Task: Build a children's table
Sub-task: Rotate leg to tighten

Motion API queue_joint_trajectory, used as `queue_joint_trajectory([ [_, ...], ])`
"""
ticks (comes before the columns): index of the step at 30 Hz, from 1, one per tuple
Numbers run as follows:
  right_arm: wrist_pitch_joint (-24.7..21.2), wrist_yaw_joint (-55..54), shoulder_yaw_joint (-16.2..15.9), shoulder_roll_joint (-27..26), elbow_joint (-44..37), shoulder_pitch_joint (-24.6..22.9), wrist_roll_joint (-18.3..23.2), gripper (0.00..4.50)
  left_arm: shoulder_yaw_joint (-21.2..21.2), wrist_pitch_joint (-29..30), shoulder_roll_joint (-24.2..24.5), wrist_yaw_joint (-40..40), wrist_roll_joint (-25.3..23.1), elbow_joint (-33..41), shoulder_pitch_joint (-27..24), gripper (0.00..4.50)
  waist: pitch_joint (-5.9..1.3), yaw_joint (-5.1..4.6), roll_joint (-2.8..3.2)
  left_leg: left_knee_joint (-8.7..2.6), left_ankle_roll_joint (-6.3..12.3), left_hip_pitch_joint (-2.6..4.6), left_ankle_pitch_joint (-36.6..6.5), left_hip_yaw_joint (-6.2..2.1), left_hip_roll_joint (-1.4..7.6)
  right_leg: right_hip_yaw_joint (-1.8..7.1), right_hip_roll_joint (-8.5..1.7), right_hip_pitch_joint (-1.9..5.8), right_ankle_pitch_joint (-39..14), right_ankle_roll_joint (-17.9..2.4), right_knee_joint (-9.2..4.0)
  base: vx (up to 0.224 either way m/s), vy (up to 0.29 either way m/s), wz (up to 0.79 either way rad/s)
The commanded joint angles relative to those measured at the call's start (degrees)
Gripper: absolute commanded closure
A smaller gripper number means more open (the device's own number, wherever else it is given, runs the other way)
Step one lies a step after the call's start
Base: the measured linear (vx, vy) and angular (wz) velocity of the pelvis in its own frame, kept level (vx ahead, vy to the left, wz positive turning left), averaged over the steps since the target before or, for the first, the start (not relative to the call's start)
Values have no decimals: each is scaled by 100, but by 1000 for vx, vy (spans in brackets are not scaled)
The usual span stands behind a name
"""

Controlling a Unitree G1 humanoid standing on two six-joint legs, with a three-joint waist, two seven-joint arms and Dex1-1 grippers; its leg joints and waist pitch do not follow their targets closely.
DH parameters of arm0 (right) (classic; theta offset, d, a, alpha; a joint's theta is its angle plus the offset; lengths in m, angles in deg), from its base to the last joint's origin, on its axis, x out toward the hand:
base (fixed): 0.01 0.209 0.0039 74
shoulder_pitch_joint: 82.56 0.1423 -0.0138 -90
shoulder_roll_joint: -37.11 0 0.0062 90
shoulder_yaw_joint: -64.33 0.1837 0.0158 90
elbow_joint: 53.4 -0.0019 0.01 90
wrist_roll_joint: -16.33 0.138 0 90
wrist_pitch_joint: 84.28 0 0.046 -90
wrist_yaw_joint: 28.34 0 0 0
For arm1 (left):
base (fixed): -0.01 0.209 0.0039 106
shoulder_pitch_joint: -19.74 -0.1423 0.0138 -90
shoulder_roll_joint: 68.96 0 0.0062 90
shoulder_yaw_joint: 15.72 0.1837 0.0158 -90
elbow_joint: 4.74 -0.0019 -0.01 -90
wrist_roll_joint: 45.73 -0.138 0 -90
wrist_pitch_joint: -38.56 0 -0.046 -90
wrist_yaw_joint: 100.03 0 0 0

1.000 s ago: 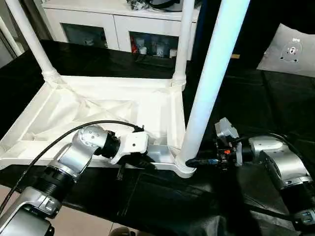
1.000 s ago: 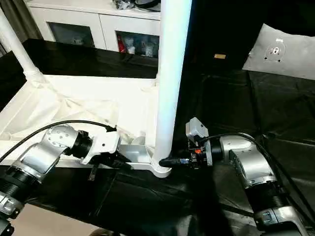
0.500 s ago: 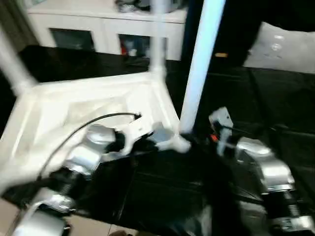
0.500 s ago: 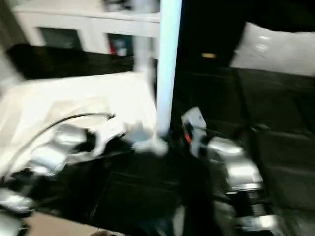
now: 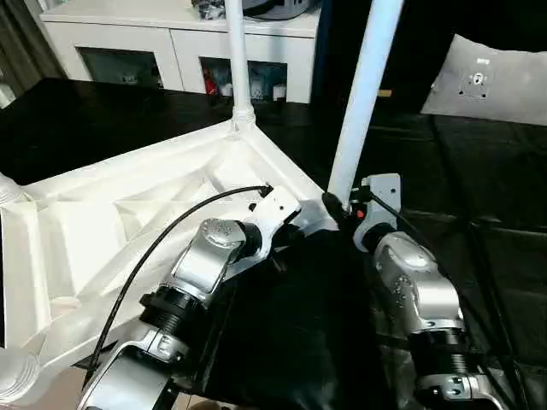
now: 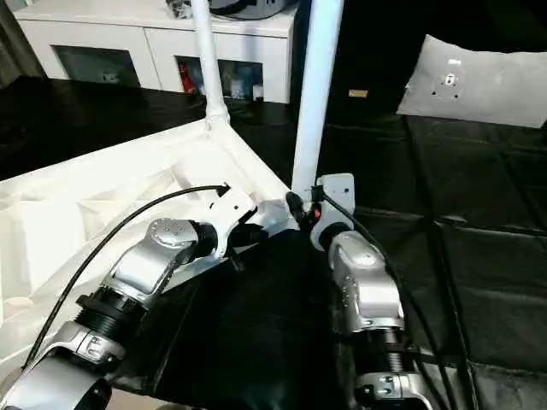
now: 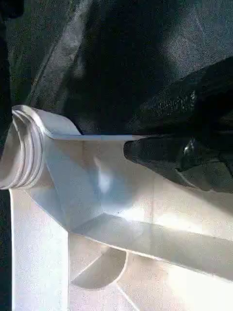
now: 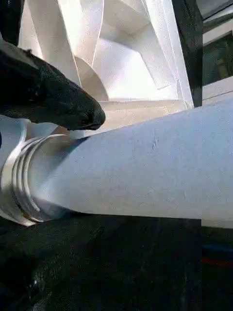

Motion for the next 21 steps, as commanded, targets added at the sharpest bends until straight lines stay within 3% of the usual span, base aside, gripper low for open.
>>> queue_joint_trajectory([
  [1, 41, 421, -299, -50, 65, -74, 210, 133, 155, -301, -8, -185, 53, 267, 182, 450, -449, 18, -14, -358, 529, -46, -677, 5, 98, 235, -412, 384, -2242, -668, -475, 0, 0, 0],
  [4, 375, 847, -187, 421, 39, -120, 220, 110, 204, -605, 419, -610, 24, 321, 64, 450, -466, 33, -11, -350, 552, -63, -634, -3, 103, 245, -418, 402, -2122, -677, -454, 0, 0, 0],
  [7, 525, 1949, -304, 1041, -126, -196, 382, 86, 246, -797, 810, -1055, 29, 349, -65, 450, -485, 50, 0, -328, 651, -85, -465, 0, 126, 265, -409, 413, -1593, -889, -372, 0, 0, 0],
  [9, 503, 2669, -453, 1470, -170, -235, 451, 67, 278, -923, 1008, -1285, 27, 303, -97, 450, -465, 62, -2, -325, 705, -77, -597, 11, 122, 256, -403, 412, -1657, -931, -386, 0, 0, 0],
  [11, 487, 2857, -491, 1579, -179, -246, 473, 48, 286, -942, 1056, -1337, 28, 289, -103, 450, -438, 68, -1, -336, 662, -48, -764, 20, 130, 247, -411, 389, -2044, -883, -430, 0, 0, 0],
  [16, 517, 3359, -527, 1869, -139, -200, 575, 33, 344, -1200, 1262, -1737, 121, 248, -125, 450, -437, 81, -8, -344, 593, -35, -817, 10, 140, 247, -415, 378, -2247, -812, -456, 0, 0, 0],
  [17, 599, 4294, -654, 2342, -53, -114, 774, 33, 497, -1798, 1675, -2570, 279, 258, -171, 450, -449, 100, -18, -340, 618, -40, -808, -2, 131, 238, -417, 393, -2212, -821, -450, 0, 0, 0],
  [18, 599, 4294, -654, 2342, -53, -114, 774, 33, 497, -1798, 1675, -2570, 279, 258, -171, 450, -453, 110, -20, -343, 676, -55, -806, -6, 145, 259, -414, 408, -2142, -810, -423, 0, 0, 0],
  [19, 574, 4797, -733, 2561, -20, -69, 893, 33, 573, -1954, 1875, -2946, 331, 294, -177, 450, -432, 103, -59, -346, 683, -56, -766, 11, 153, 265, -411, 383, -2067, -856, -420, 0, 0, 0],
  [21, 582, 5227, -825, 2725, 50, -17, 956, 50, 638, -2102, 2020, -3229, 350, 317, -167, 450, -416, 148, -43, -342, 714, -44, -790, 27, 159, 261, -412, 368, -2135, -881, -421, 0, 0, 0],
])
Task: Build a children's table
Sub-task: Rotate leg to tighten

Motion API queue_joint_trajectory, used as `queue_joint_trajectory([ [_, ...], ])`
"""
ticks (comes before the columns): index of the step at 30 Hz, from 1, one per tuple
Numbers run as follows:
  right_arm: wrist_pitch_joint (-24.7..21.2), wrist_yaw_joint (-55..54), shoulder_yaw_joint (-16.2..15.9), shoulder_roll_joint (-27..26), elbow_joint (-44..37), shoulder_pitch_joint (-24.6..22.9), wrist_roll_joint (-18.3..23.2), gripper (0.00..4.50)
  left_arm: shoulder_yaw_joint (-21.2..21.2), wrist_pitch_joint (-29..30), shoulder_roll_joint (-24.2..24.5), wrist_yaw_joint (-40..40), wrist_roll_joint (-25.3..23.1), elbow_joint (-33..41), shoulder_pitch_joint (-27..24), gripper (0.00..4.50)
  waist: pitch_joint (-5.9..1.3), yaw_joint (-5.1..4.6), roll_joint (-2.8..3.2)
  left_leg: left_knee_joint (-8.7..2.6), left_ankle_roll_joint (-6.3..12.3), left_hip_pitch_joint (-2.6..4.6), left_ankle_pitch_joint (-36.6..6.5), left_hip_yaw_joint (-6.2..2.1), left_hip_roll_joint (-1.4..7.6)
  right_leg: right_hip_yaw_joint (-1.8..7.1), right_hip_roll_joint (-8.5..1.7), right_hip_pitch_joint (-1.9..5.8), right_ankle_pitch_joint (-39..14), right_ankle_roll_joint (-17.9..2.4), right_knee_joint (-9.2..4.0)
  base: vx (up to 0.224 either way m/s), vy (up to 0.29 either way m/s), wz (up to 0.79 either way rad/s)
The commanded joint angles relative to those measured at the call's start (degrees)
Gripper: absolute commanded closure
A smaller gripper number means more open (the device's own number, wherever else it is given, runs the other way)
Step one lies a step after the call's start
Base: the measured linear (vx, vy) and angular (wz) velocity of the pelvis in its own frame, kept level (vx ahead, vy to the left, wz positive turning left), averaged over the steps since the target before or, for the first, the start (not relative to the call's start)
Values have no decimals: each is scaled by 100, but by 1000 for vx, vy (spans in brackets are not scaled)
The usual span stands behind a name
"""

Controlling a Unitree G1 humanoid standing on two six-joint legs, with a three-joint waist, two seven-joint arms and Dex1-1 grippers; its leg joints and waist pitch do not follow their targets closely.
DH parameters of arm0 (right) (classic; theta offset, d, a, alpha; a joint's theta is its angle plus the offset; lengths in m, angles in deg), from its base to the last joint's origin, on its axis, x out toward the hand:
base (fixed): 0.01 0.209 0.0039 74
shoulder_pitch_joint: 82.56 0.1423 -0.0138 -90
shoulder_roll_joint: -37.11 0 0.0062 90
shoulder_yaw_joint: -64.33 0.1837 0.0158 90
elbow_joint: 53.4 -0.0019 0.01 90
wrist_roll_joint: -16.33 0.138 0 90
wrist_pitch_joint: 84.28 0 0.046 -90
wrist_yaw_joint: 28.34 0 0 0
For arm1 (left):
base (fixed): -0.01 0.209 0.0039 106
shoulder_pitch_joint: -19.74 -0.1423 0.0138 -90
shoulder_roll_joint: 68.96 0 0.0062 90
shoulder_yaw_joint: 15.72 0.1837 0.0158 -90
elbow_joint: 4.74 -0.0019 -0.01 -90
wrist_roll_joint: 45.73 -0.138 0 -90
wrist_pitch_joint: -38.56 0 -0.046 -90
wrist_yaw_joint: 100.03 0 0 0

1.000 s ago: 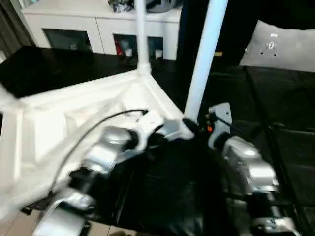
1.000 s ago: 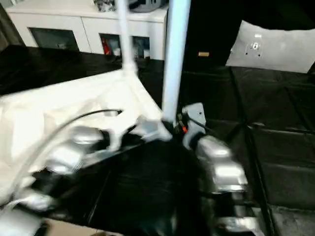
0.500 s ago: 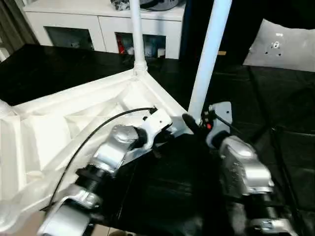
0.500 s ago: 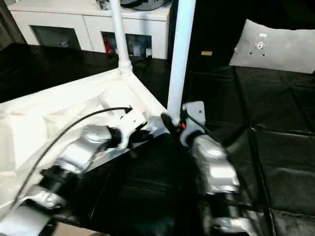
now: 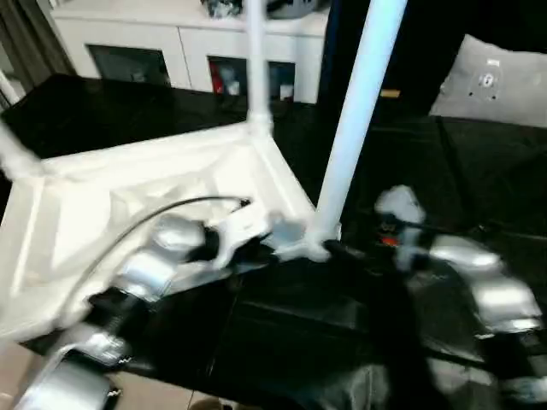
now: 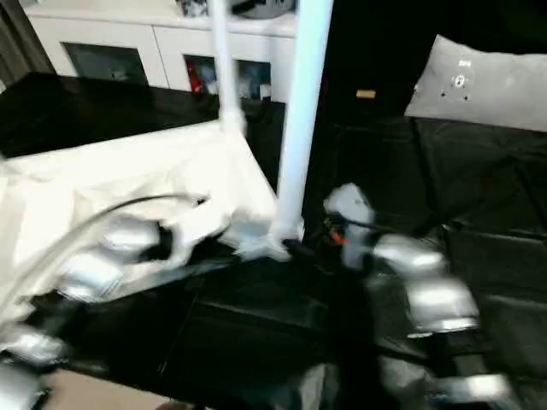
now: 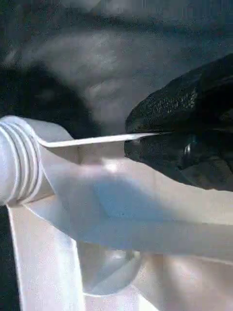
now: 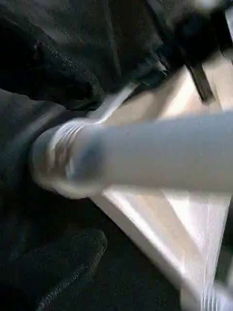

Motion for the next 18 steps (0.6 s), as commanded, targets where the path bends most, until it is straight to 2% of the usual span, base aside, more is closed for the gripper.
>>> queue_joint_trajectory([
  [1, 35, 750, -220, 134, 127, 194, 128, 60, 294, -397, 173, -690, -25, 215, 98, 450, -415, 32, -37, -357, 685, -8, -855, 30, 155, 258, -416, 383, -2277, -846, -448, 0, 0, 0],
  [3, 49, 886, -268, 175, 206, 255, 98, 72, 342, -490, 236, -828, -39, 217, 105, 450, -418, 64, -27, -359, 630, 12, -856, 30, 165, 257, -425, 369, -2368, -849, -447, 0, 0, 0],
  [4, 46, 957, -307, 171, 290, 332, 69, 80, 383, -527, 274, -915, -52, 233, 105, 450, -412, 70, -56, -368, 605, 13, -852, 31, 175, 263, -430, 369, -2338, -873, -441, 0, 0, 0],
  [8, 46, 1130, -439, 160, 332, 427, 117, 117, 417, -556, 286, -1005, -27, 276, 105, 450, -412, 88, -50, -372, 558, 22, -863, 32, 182, 276, -431, 372, -2146, -979, -396, 0, 0, 0],
  [9, 43, 1144, -451, 161, 324, 424, 124, 137, 419, -560, 286, -1007, -22, 277, 106, 450, -416, 87, -54, -372, 557, 17, -862, 32, 178, 273, -432, 379, -2159, -969, -397, 0, 0, 0],
  [10, 18, 1340, -577, 172, 252, 395, 202, 137, 438, -625, 288, -1054, 25, 259, 121, 450, -417, 88, -71, -372, 552, 13, -845, 34, 169, 270, -433, 386, -2209, -932, -401, 0, 0, 0],
  [13, -25, 1522, -658, 136, 222, 366, 224, 161, 425, -703, 291, -1132, 35, 240, 111, 450, -426, 106, -63, -367, 592, -1, -741, 36, 175, 272, -430, 380, -2190, -895, -400, 0, 0, 0],
  [14, -26, 1567, -679, 128, 236, 370, 218, 182, 420, -720, 288, -1156, 36, 230, 110, 450, -424, 111, -62, -367, 592, 1, -750, 38, 174, 268, -427, 377, -2208, -891, -404, 0, 0, 0],
  [18, -9, 1604, -728, 24, 332, 383, 202, 216, 437, -749, 275, -1183, 25, 225, 94, 450, -420, 156, -58, -373, 551, 17, -789, 43, 177, 270, -429, 362, -2305, -861, -414, 0, 0, 0],
])
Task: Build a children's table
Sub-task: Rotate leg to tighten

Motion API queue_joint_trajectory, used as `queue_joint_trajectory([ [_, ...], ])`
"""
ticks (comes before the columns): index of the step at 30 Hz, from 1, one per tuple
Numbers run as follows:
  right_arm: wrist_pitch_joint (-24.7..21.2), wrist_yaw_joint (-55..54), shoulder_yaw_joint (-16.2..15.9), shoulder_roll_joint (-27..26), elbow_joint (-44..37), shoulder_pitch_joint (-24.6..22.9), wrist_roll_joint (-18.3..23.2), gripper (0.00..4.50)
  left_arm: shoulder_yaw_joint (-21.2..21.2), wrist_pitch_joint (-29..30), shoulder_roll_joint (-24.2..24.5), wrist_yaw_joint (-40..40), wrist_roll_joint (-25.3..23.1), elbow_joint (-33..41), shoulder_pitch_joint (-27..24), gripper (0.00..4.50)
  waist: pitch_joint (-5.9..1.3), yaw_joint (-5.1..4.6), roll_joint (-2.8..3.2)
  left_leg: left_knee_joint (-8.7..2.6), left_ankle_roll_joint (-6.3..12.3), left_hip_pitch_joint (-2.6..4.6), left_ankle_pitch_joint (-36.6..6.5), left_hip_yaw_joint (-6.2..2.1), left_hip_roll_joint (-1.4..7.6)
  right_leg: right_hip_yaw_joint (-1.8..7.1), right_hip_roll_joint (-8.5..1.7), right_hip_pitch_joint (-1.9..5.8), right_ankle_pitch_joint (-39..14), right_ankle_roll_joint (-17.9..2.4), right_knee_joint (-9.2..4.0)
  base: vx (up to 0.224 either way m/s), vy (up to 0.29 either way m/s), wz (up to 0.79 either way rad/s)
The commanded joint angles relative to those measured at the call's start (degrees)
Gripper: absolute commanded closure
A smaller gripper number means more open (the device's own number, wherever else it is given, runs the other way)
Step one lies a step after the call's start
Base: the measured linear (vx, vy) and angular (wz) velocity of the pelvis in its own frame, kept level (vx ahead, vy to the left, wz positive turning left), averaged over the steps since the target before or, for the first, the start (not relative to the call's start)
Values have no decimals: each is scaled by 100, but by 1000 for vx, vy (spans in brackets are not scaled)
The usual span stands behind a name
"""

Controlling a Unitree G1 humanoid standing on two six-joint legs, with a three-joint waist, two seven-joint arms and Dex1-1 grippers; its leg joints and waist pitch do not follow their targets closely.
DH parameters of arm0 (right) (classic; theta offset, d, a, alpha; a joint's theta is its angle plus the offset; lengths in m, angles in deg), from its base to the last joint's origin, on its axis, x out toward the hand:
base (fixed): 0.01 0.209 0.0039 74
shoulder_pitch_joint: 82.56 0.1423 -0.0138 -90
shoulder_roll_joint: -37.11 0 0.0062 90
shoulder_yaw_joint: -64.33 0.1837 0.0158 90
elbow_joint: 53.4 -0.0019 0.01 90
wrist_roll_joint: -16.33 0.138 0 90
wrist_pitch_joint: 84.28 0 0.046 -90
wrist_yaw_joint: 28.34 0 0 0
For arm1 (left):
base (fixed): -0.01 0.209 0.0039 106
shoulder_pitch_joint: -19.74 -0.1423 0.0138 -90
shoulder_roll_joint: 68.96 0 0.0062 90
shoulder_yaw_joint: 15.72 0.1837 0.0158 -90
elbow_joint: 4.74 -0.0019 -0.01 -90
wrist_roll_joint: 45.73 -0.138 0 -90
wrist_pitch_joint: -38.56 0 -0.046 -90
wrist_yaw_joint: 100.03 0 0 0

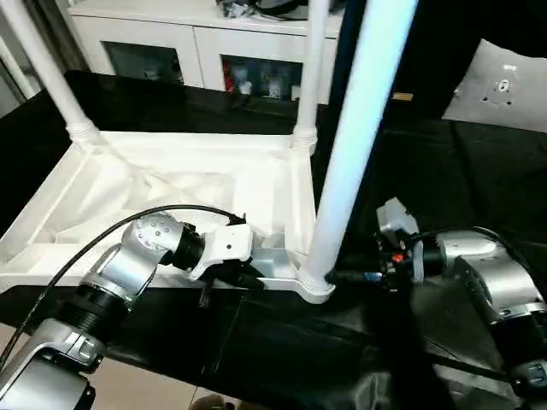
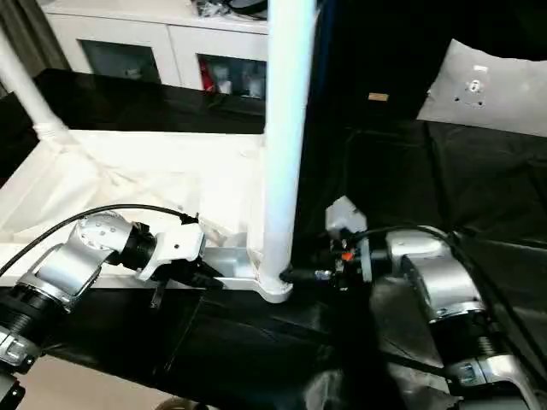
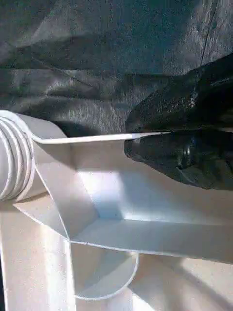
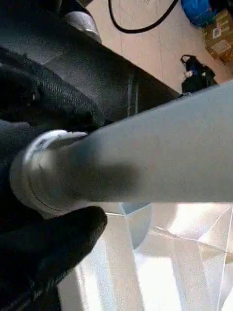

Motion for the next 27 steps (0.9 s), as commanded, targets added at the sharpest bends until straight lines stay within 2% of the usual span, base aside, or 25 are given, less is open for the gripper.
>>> queue_joint_trajectory([
  [1, -3, 89, -51, -34, 0, 26, 39, 226, 132, -144, -9, -196, 24, 138, 50, 450, -422, -24, -56, -374, 534, -3, -807, 25, 176, 267, -418, 361, -2331, -850, -419, 0, 0, 0],
  [5, -82, 128, -120, -43, -32, 14, 137, 249, 136, -157, -9, -220, 31, 153, 32, 450, -427, -18, -55, -381, 502, -10, -783, 15, 175, 265, -416, 372, -2340, -802, -418, 0, 0, 0],
  [12, -196, 180, -131, -109, -131, -93, 185, 256, 110, -100, -14, -208, 32, 160, -7, 450, -444, -9, -47, -373, 495, -11, -763, 17, 176, 262, -417, 376, -2294, -819, -414, 0, 0, 0],
  [16, -396, -99, -61, -217, -335, -264, 279, 256, -32, 280, -147, 50, 130, 258, -64, 450, -444, 0, -43, -379, 468, -6, -787, 17, 174, 260, -422, 379, -2375, -790, -426, 0, 0, 0],
  [18, -535, -1068, 44, -555, -464, -378, 62, 256, -197, 733, -375, 590, 118, 372, -85, 450, -427, -14, -37, -386, 413, 8, -877, 18, 165, 246, -414, 360, -2615, -715, -462, 0, 0, 0],
  [19, -568, -1370, 77, -665, -475, -390, -20, 256, -238, 879, -443, 734, 117, 409, -86, 450, -401, -35, -33, -397, 356, 9, -926, 21, 172, 251, -416, 347, -2721, -680, -471, 0, 0, 0],
  [20, -714, -2068, 173, -947, -494, -400, -172, 256, -335, 1159, -620, 1062, 122, 490, -82, 450, -377, -79, -37, -376, 225, 57, -1129, 14, 101, 175, -417, 326, -3410, -447, -592, 0, 0, 0],
  [22, -861, -2573, 292, -1226, -555, -413, -190, 256, -409, 1419, -811, 1353, 133, 556, -57, 450, -383, -125, -59, -373, 171, 39, -1145, -3, 68, 141, -418, 350, -3618, -291, -621, 0, 0, 0],
  [23, -946, -2903, 370, -1413, -596, -419, -210, 256, -453, 1571, -939, 1547, 132, 588, -36, 450, -381, -186, -29, -368, 153, 42, -1199, -18, 57, 116, -414, 336, -3720, -195, -658, 0, 0, 0],
  [24, -1053, -3315, 442, -1645, -635, -426, -266, 257, -513, 1775, -1134, 1807, 120, 606, 3, 450, -384, -263, -36, -367, 151, 13, -1244, -34, 57, 94, -399, 350, -3699, -144, -664, 0, 0, 0],
  [25, -1095, -3734, 500, -1892, -663, -435, -338, 257, -538, 1931, -1320, 2056, 69, 607, 45, 450, -381, -292, -31, -371, 157, 19, -1283, -36, 61, 88, -399, 342, -3689, -135, -681, 0, 0, 0],
  [27, -1113, -4766, 615, -2423, -559, -396, -606, 257, -594, 2145, -1770, 2685, -77, 439, 190, 450, -410, -399, -2, -389, 177, -24, -1241, -70, 77, 63, -413, 381, -3425, -170, -680, 0, 0, 0],
])
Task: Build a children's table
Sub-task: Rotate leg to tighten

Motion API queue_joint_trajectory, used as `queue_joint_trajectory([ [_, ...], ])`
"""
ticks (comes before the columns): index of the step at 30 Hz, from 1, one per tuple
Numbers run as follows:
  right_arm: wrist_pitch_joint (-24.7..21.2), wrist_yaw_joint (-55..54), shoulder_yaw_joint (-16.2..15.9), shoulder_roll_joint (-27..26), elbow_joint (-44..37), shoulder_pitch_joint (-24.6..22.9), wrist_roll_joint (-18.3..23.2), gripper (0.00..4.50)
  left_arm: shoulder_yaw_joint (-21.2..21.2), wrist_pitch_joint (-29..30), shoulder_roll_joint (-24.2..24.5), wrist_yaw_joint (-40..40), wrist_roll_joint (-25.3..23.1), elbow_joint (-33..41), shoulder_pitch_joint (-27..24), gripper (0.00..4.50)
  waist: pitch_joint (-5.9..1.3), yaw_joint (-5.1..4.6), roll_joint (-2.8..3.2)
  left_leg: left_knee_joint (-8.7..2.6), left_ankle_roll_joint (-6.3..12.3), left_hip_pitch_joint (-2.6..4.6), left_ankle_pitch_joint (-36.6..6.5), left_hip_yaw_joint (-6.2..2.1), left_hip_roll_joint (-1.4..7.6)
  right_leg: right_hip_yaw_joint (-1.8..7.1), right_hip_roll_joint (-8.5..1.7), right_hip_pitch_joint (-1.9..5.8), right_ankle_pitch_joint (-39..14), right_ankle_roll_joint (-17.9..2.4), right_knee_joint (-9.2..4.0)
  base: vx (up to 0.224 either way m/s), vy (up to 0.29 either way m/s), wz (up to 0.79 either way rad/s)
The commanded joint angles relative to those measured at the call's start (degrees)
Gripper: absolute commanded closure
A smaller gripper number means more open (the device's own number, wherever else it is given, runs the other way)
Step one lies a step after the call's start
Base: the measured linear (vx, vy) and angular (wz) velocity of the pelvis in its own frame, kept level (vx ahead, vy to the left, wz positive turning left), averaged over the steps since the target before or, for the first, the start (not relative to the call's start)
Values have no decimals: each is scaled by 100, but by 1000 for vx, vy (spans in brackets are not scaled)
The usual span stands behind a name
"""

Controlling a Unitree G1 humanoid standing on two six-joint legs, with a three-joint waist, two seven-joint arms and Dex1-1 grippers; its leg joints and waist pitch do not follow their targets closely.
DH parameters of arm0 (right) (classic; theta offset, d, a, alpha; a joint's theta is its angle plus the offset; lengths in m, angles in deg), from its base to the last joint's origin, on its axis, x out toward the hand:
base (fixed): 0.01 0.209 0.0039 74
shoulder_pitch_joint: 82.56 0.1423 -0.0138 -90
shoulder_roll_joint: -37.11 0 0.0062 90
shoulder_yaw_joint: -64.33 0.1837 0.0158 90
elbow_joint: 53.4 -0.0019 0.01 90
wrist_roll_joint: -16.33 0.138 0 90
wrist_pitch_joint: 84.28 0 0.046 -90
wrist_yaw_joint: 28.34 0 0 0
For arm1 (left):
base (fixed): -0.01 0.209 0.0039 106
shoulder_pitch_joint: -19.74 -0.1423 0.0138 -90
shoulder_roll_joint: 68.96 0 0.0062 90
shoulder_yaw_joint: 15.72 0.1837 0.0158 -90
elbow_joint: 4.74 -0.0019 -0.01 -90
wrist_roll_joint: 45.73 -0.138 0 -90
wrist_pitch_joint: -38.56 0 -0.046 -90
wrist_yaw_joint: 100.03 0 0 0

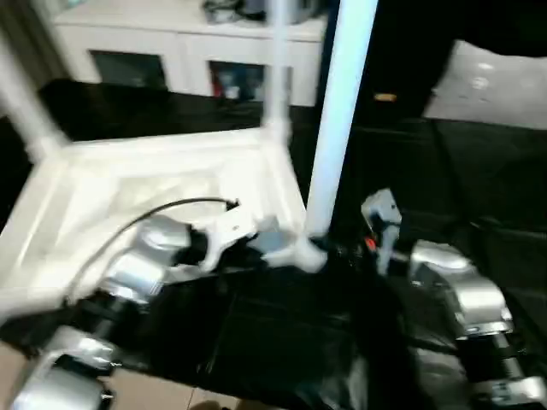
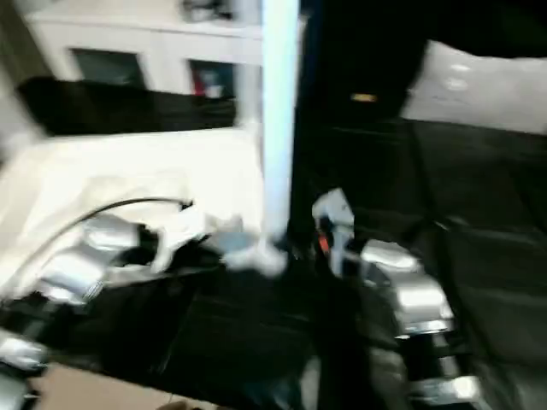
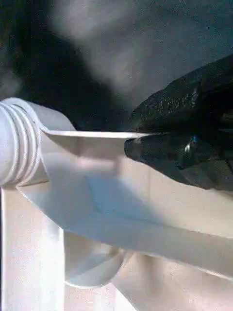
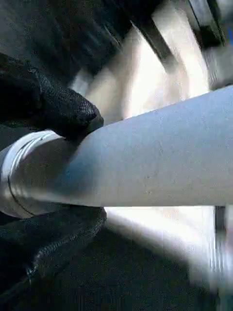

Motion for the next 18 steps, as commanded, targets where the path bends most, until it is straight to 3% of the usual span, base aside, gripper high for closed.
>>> queue_joint_trajectory([
  [1, -181, -859, -339, -635, 107, 64, -148, 257, 88, 85, -656, 608, 130, 210, 347, 450, -400, -2, 9, -403, 232, -12, -1265, -37, 82, 105, -408, 311, -3382, -207, -595, 0, 0, 0],
  [2, -164, -1057, -304, -728, 142, 77, -193, 257, 72, 119, -743, 745, 98, 181, 369, 450, -415, -41, 18, -391, 239, 26, -1330, -40, 79, 96, -413, 296, -3235, -292, -595, 0, 0, 0],
  [6, 13, -2040, -35, -1157, 379, 203, -307, 257, -38, 107, -1162, 1492, -58, -26, 514, 450, -427, -88, 27, -411, 391, -4, -1325, -39, 83, 90, -436, 328, -2796, -452, -551, 0, 0, 0],
  [8, 202, -2262, 123, -1306, 401, 220, -280, 187, -31, 105, -1301, 1695, -137, -57, 572, 450, -441, -76, 23, -404, 419, 8, -1228, -23, 88, 119, -440, 316, -2587, -520, -537, 0, 0, 0],
  [9, 297, -2325, 243, -1342, 360, 201, -294, 187, 62, 107, -1284, 1604, -218, -23, 563, 450, -448, -52, 53, -410, 448, -8, -1118, -25, 93, 135, -444, 339, -2399, -584, -500, 0, 0, 0],
  [12, 323, -2277, 266, -1264, 323, 169, -301, 159, 93, 87, -1203, 1529, -235, -10, 535, 450, -472, -15, 39, -407, 528, -54, -781, -30, 119, 173, -450, 377, -1811, -786, -394, 0, 0, 0],
  [15, 326, -2039, 321, -977, 193, 82, -227, 136, 145, -39, -923, 1288, -236, 32, 432, 450, -496, 14, 63, -387, 626, -75, -474, -29, 130, 198, -458, 417, -1297, -991, -306, 0, 0, 0],
  [18, 501, -1653, 371, -659, 109, 20, -119, 114, 177, -134, -680, 1048, -234, 86, 323, 450, -511, 36, 49, -370, 736, -76, -307, -21, 144, 208, -463, 429, -986, -1101, -263, 0, 0, 0],
])
